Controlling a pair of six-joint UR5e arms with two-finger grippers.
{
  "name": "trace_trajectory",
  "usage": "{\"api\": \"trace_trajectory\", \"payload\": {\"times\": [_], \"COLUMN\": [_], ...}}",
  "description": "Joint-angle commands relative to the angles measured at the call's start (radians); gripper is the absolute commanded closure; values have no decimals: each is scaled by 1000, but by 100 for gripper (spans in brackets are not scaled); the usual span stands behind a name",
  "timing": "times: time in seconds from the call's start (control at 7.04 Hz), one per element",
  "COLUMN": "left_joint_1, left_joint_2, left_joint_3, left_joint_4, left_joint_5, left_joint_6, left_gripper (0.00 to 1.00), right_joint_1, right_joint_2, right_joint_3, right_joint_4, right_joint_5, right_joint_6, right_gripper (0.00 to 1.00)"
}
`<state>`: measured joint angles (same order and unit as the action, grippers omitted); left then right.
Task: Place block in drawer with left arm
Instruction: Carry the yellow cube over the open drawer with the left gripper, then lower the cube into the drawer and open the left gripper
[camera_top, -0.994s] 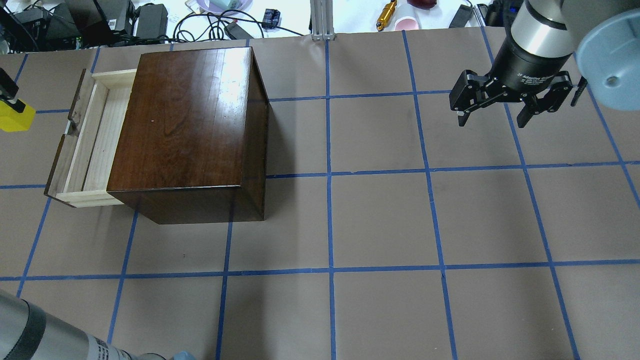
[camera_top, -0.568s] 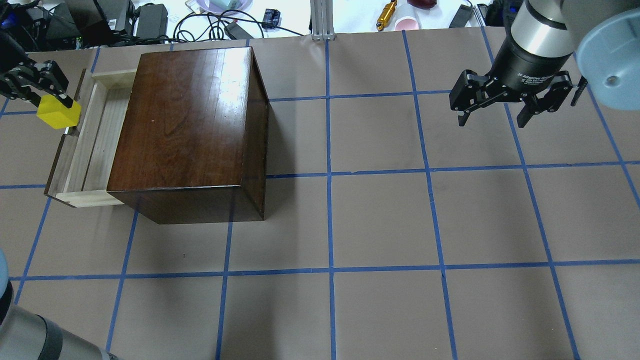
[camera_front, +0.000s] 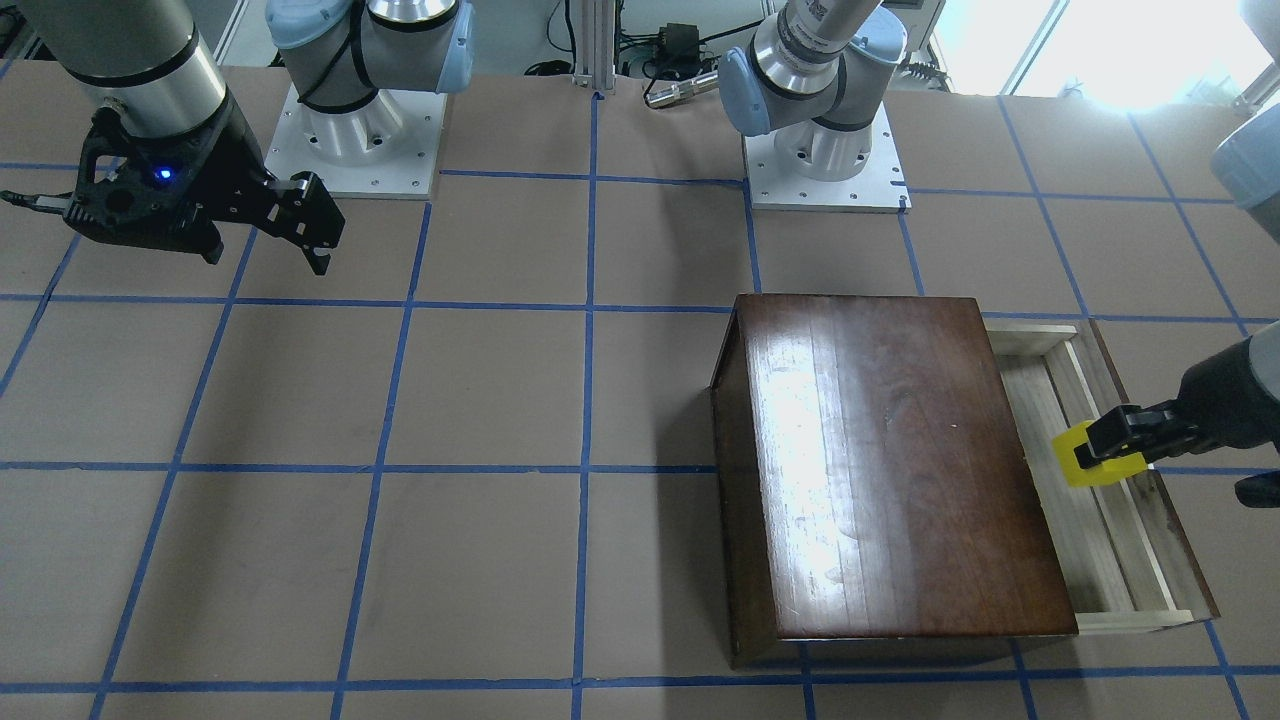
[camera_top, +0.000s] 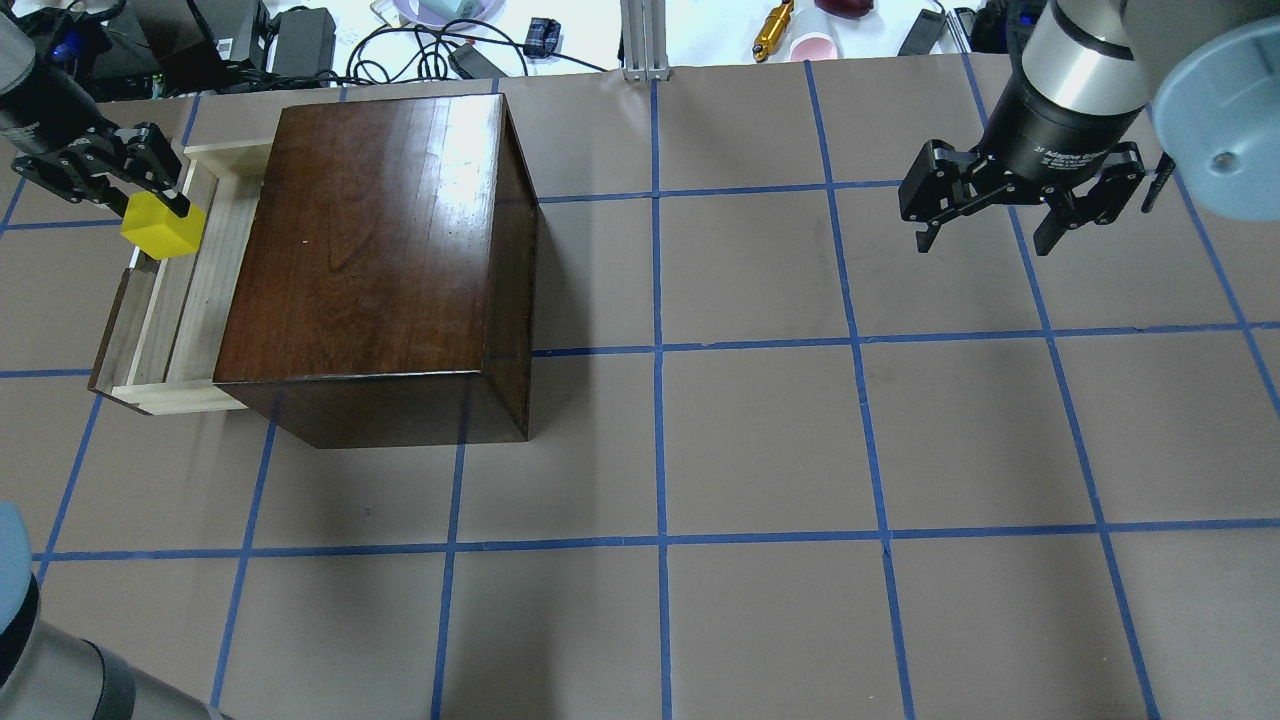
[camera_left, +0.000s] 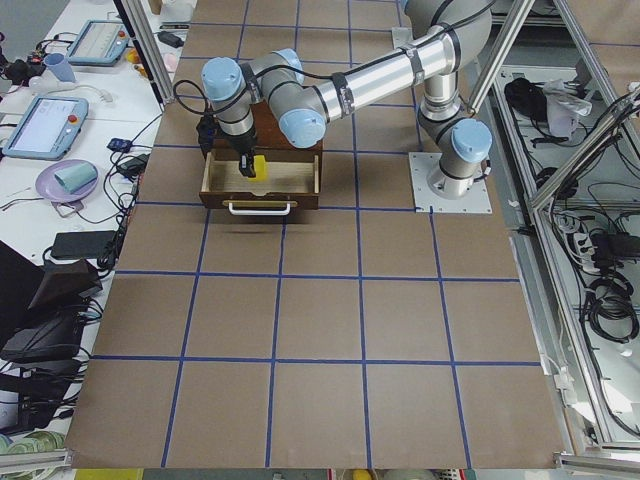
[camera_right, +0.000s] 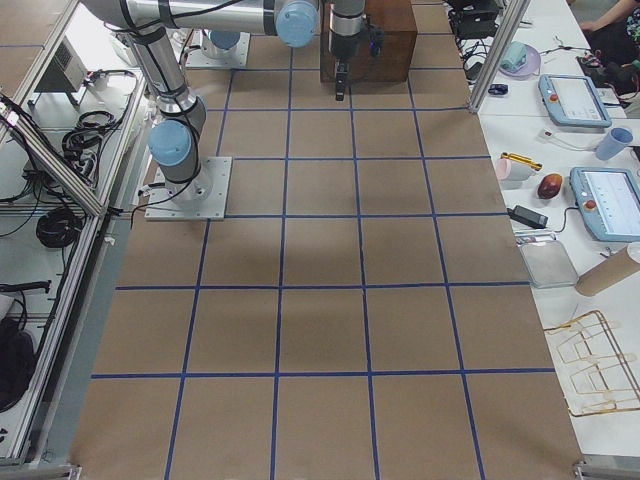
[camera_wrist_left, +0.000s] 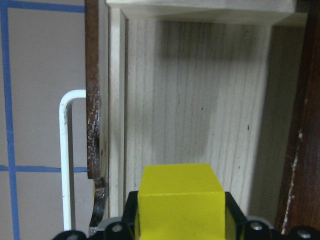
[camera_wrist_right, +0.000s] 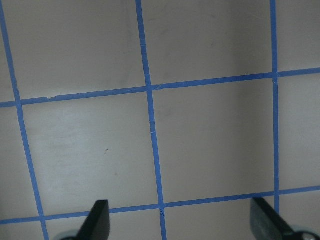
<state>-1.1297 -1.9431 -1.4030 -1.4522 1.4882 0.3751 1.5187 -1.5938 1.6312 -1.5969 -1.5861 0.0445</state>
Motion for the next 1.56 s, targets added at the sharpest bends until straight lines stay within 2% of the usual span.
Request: {"api": "trace_trajectory", "payload": {"times": [0.0,0.28,0.43,0.57,0.85,1.42], "left_joint_1": [1,1,-2,-2,-5,-15], "left_joint_2": [-19,-22,-22,-17,16,195], "left_joint_3": [-46,-48,-48,-48,-42,15], "left_joint_4": [35,35,35,33,9,-209], "left_joint_5": [-3,-9,-11,-9,0,6], "left_joint_6": [-5,-4,-5,-7,-8,-10], "left_gripper": [77,77,57,1,0,0], "right_joint_1": [0,0,0,0,0,0], "right_joint_2": [0,0,0,0,0,0], "right_joint_3": [-1,-1,-1,-1,-1,-1], "right_joint_4": [0,0,0,0,0,0], "right_joint_5": [0,0,0,0,0,0], "right_joint_6": [0,0,0,0,0,0], "right_gripper": [0,0,0,0,0,0]}}
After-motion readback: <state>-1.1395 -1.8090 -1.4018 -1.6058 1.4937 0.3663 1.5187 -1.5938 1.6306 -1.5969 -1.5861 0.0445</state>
